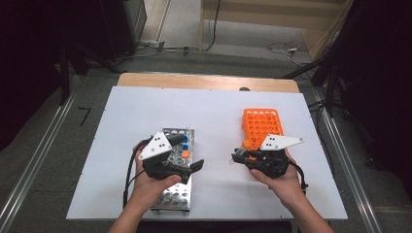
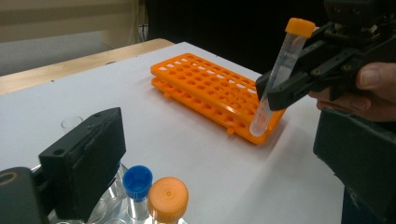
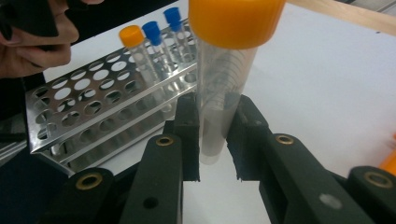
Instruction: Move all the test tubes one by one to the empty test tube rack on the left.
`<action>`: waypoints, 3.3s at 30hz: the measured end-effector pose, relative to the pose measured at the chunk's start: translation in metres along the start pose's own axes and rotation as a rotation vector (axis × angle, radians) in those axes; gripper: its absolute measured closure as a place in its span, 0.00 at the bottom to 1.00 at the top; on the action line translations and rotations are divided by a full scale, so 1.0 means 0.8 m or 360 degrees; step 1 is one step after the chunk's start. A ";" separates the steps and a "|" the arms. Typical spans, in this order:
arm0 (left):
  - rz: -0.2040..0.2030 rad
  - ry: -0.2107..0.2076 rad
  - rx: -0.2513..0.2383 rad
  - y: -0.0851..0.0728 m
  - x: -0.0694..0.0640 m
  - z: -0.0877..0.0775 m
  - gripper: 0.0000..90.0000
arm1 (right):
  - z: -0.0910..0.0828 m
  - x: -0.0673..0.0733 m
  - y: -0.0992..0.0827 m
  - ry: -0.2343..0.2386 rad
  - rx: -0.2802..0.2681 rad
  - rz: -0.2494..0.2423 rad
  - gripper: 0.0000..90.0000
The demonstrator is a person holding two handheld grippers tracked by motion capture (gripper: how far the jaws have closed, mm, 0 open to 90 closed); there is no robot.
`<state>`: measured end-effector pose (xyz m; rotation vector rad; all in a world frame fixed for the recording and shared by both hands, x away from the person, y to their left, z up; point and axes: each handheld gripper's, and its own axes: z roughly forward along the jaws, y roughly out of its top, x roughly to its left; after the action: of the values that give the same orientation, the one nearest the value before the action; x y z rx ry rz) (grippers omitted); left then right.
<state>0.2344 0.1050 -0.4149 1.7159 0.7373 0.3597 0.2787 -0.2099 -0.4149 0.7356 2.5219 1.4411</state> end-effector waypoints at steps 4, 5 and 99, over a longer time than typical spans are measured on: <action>0.0035 -0.0072 -0.0014 0.002 -0.006 0.000 0.14 | 0.006 0.011 0.001 0.0036 0.0022 -0.0039 0.81; 0.0041 -0.0093 -0.0015 0.003 -0.007 0.000 0.17 | 0.007 0.013 0.002 0.0046 0.0029 -0.0048 0.81; 0.0092 -0.0235 0.0019 0.003 0.006 -0.014 0.83 | 0.012 0.000 -0.006 0.0222 0.0064 -0.0090 0.00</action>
<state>0.2322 0.1161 -0.4103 1.7573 0.5844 0.2650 0.2808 -0.2046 -0.4239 0.5837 2.6590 1.4754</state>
